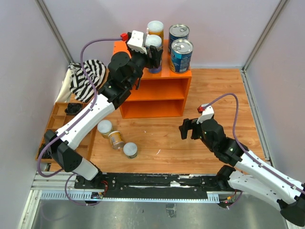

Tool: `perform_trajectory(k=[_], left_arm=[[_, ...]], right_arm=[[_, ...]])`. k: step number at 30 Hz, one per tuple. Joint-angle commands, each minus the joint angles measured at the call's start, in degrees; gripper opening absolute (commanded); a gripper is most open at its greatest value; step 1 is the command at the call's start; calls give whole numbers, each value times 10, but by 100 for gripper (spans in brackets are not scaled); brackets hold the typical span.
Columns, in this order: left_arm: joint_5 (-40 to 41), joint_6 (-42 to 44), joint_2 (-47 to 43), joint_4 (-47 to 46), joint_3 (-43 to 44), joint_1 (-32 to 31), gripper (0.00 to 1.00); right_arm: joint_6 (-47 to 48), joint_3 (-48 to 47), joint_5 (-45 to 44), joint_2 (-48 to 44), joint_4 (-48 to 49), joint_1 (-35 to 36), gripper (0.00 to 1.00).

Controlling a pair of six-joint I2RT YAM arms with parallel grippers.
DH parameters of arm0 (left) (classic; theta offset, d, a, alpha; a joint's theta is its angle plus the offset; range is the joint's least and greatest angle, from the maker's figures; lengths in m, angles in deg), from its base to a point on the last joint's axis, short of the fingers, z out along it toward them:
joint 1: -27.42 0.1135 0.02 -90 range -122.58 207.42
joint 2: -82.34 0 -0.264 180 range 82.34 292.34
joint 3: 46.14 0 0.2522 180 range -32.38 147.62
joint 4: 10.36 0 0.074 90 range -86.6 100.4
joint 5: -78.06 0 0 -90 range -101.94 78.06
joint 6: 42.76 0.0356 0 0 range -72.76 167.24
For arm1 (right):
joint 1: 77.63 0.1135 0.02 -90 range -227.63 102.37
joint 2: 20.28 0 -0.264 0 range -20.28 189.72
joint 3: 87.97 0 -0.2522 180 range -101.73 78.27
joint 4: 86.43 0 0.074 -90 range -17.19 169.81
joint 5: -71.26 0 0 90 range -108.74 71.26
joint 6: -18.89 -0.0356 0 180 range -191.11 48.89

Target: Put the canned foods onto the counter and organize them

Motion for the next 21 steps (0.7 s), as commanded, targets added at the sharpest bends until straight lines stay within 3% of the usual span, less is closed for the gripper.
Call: perform_trajectory(k=[1, 4, 8, 12, 21], left_arm=[[-6, 7, 1, -44, 20, 2, 0], [-5, 16, 1, -43, 15, 2, 9], [-11, 23, 2, -41, 8, 1, 37], [-5, 25, 2, -36, 3, 2, 55], [-8, 25, 0, -29, 5, 1, 71]], right_arm=[[4, -10, 5, -1, 10, -11, 98], [2, -9, 6, 0, 10, -11, 97], [-1, -7, 6, -1, 12, -11, 97], [-4, -3, 7, -1, 12, -12, 98], [-7, -3, 9, -3, 12, -11, 98]])
